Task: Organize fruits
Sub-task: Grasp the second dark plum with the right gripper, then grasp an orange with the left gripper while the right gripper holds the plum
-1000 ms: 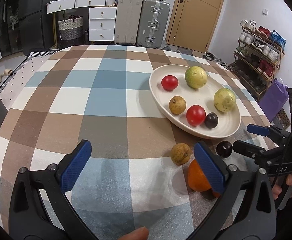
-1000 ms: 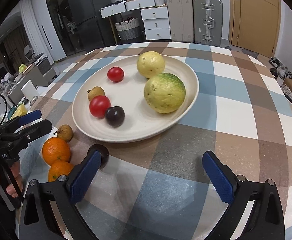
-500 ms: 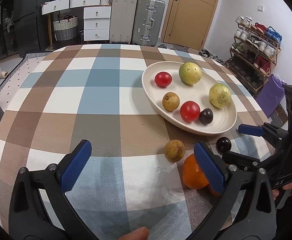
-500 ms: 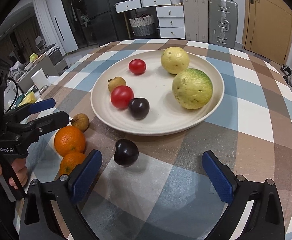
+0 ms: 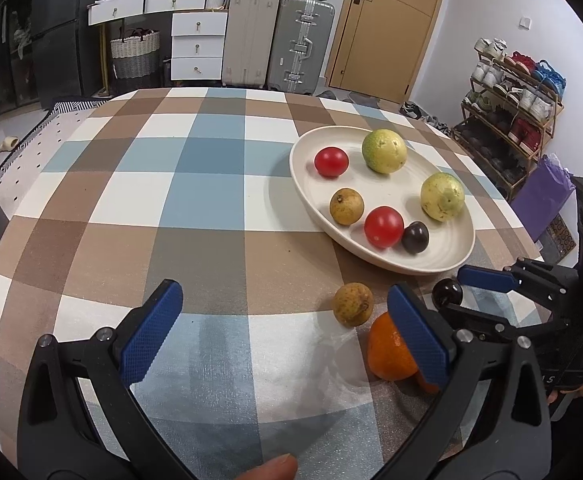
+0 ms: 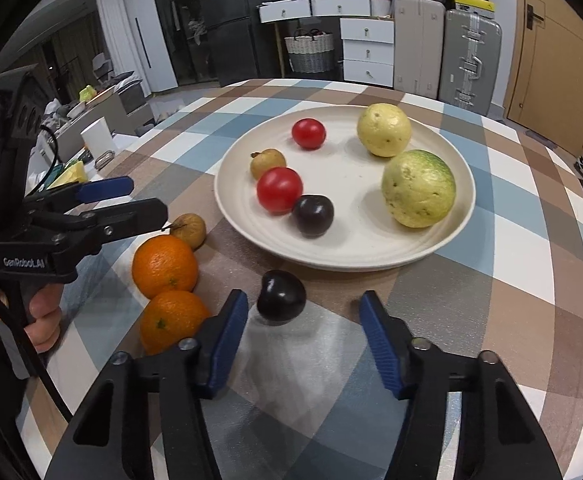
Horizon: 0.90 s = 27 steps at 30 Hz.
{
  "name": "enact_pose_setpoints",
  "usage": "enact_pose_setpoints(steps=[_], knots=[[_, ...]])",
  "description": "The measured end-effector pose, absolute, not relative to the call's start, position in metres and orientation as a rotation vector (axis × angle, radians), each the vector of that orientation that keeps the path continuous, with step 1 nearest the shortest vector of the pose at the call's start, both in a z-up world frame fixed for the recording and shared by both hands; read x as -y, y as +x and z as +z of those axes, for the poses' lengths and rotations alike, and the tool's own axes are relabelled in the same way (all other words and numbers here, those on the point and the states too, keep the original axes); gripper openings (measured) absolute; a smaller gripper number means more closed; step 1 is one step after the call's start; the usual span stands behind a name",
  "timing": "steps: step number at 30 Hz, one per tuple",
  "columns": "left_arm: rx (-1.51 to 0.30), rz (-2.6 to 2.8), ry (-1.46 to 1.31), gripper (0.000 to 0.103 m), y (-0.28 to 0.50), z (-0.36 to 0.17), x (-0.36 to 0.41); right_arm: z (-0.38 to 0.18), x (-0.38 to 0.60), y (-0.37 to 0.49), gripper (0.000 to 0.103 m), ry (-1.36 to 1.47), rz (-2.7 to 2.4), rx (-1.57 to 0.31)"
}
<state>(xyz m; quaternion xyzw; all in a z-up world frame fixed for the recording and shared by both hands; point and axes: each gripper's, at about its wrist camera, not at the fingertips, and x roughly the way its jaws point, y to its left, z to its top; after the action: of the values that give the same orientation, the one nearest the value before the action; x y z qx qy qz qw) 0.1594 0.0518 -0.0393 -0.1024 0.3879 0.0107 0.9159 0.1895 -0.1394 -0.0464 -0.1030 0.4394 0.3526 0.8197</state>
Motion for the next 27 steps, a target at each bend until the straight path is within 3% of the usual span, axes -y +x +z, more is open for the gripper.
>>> enact_pose_setpoints(steps=[4,11,27], knots=[[-0.799,0.017,-0.204,0.102,0.160,-0.040,-0.051,-0.046,0.139,0.187,0.039,-0.210,0.779,-0.937],[-0.793,0.010,-0.206,0.102,0.160,-0.040,-0.050,-0.046,0.139,0.187,0.026,-0.187,0.809,-0.943],[-0.802,-0.052,-0.187,0.102,0.156,-0.036,-0.039,-0.035,0.143,0.184,0.026,-0.169,0.832,-0.893]])
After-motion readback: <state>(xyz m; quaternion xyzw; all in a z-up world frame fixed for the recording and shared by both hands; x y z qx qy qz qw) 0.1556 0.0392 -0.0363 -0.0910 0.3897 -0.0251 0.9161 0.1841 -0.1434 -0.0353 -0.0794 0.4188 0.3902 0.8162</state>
